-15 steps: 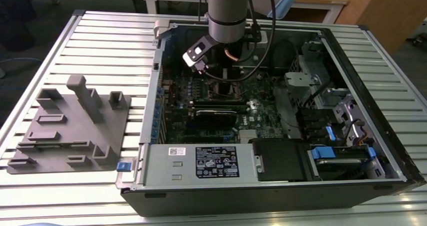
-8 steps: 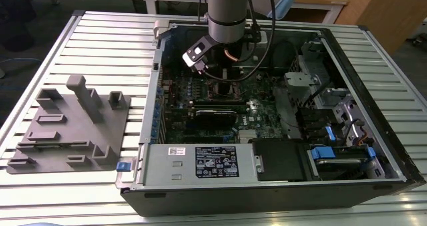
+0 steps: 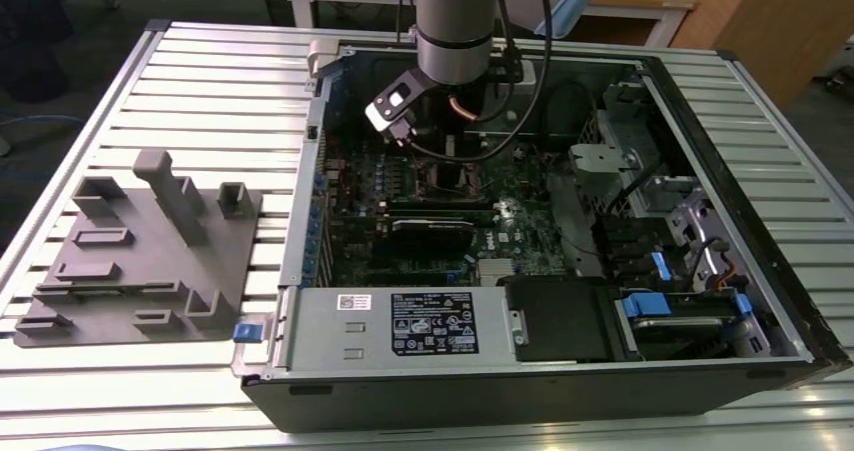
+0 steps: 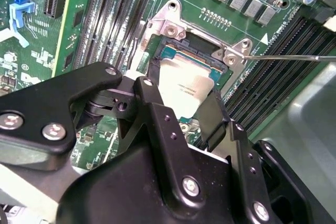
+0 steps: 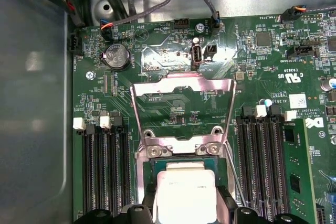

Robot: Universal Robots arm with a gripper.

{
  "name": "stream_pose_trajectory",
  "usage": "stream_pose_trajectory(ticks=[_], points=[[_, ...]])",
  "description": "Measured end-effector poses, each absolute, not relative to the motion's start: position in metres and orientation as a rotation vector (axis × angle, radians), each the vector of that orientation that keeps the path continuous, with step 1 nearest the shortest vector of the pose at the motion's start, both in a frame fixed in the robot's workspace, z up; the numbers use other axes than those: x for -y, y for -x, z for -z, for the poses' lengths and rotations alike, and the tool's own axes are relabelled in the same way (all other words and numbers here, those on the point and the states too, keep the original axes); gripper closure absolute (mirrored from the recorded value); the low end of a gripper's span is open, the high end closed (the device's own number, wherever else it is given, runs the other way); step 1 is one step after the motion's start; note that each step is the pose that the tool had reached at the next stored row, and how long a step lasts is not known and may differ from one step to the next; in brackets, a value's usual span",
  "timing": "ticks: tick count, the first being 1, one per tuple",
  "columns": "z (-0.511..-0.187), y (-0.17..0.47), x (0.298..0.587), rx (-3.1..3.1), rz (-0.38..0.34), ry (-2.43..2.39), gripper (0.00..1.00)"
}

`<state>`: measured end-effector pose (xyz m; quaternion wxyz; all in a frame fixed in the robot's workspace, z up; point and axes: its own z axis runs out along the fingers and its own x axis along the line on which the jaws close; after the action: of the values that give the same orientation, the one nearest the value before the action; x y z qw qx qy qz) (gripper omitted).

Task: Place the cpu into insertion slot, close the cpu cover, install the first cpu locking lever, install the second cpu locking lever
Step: 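Place the cpu into insertion slot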

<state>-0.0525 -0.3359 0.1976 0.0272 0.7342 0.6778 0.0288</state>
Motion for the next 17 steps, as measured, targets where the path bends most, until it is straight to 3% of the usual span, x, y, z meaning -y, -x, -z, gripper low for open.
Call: stream_pose_trajectory(ticks=[17], points=[[-0.1961,0.0535,0.3359,-2.090,-0.096,-2.277,0.47]])
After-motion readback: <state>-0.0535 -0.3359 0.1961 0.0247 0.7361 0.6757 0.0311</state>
